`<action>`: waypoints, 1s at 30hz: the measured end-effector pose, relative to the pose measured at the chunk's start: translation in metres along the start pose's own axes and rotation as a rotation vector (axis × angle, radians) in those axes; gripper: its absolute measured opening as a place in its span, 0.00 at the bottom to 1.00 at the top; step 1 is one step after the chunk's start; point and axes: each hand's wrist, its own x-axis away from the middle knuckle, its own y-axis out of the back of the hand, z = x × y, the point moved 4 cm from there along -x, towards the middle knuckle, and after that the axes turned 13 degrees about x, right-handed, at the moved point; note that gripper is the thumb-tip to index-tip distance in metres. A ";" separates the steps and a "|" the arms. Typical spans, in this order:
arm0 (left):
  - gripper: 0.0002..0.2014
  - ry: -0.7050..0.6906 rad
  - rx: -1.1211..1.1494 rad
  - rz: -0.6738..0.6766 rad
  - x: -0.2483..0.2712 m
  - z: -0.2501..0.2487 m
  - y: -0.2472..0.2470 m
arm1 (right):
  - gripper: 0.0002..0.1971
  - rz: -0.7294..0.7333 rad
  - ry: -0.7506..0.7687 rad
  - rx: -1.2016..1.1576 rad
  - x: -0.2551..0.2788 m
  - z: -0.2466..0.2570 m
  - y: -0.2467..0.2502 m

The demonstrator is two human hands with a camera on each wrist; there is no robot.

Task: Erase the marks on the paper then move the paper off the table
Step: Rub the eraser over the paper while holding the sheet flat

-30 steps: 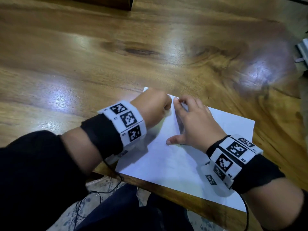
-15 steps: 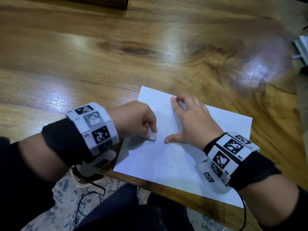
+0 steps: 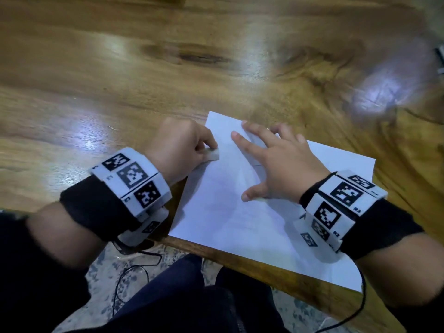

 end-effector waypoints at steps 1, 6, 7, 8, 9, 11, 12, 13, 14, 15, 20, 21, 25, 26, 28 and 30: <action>0.09 -0.019 -0.022 -0.003 0.000 -0.002 -0.001 | 0.57 -0.001 0.000 0.002 0.000 0.000 0.000; 0.08 0.067 -0.093 0.331 0.021 0.004 -0.009 | 0.57 0.003 0.002 0.022 0.000 0.000 0.000; 0.08 0.080 -0.085 0.349 0.020 0.002 -0.008 | 0.57 0.002 0.002 0.024 0.000 0.000 0.000; 0.08 0.074 -0.079 0.319 0.015 0.000 -0.005 | 0.57 0.003 0.002 0.024 0.000 0.000 -0.001; 0.07 0.046 -0.074 0.247 0.006 -0.003 -0.002 | 0.57 0.001 0.000 0.023 0.000 0.000 -0.001; 0.07 -0.030 -0.088 0.091 -0.011 -0.009 0.003 | 0.57 -0.002 -0.004 0.022 0.000 -0.001 -0.002; 0.07 -0.041 -0.094 0.059 -0.014 -0.011 0.002 | 0.57 -0.002 -0.003 0.023 -0.001 -0.001 -0.002; 0.06 -0.041 -0.099 0.071 -0.012 -0.010 -0.001 | 0.57 -0.001 -0.001 0.023 -0.001 -0.001 -0.002; 0.05 -0.036 -0.104 0.126 -0.005 -0.008 -0.004 | 0.57 0.002 0.000 0.020 -0.001 -0.001 -0.002; 0.05 -0.028 -0.109 0.217 0.006 -0.006 -0.009 | 0.57 0.004 0.001 0.019 -0.001 -0.001 -0.002; 0.08 0.027 -0.087 0.355 0.017 -0.004 -0.015 | 0.57 0.000 -0.001 0.020 -0.001 0.000 -0.002; 0.08 0.009 -0.075 0.271 0.007 -0.006 -0.013 | 0.57 -0.001 -0.002 0.021 -0.001 0.000 -0.002; 0.05 -0.074 -0.102 0.139 0.001 -0.012 -0.014 | 0.57 0.005 0.000 0.012 -0.002 -0.001 -0.002; 0.05 -0.071 -0.111 0.205 0.011 -0.010 -0.017 | 0.57 0.007 0.000 0.011 -0.002 -0.001 -0.002; 0.05 -0.019 -0.130 0.399 0.034 -0.006 -0.023 | 0.57 0.006 0.000 0.011 -0.001 -0.001 -0.002; 0.08 0.029 -0.137 0.464 0.038 -0.004 -0.022 | 0.57 0.001 0.001 0.011 -0.001 0.000 -0.002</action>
